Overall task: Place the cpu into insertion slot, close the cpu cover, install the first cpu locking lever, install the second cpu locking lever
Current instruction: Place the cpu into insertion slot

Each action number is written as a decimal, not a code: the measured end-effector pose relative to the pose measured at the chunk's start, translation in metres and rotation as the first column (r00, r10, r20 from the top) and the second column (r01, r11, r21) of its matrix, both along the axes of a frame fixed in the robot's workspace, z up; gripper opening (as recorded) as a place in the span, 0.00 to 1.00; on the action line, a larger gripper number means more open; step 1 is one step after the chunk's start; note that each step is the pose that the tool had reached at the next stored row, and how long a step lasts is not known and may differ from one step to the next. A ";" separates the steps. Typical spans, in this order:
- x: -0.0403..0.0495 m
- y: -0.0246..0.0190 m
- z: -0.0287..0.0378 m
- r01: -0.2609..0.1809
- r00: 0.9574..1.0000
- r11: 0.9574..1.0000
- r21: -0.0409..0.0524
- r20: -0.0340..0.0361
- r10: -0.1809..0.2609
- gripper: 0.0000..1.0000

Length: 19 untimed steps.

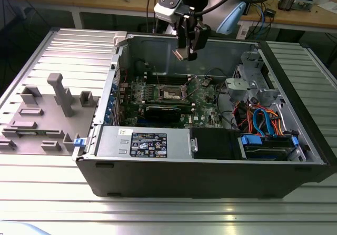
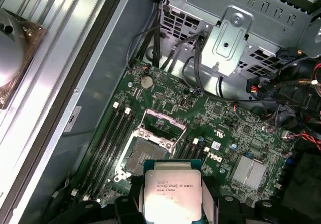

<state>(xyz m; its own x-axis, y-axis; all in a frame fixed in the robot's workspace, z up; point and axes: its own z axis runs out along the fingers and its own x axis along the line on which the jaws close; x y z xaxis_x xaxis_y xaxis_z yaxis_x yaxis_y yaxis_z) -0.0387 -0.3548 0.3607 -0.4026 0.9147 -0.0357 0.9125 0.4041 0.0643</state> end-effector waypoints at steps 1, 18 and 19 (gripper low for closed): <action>0.0000 0.0000 -0.0001 0.017 1.000 1.000 0.000 0.000 -0.017 0.54; 0.0000 0.0000 -0.0002 0.059 0.998 0.998 0.000 0.000 -0.059 0.54; 0.0000 0.0000 -0.0002 0.060 0.998 0.998 0.000 0.000 -0.060 0.54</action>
<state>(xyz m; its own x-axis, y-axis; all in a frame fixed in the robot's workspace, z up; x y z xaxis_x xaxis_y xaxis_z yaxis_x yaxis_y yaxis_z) -0.0387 -0.3548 0.3605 -0.3470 0.9372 -0.0357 0.9351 0.3486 0.0643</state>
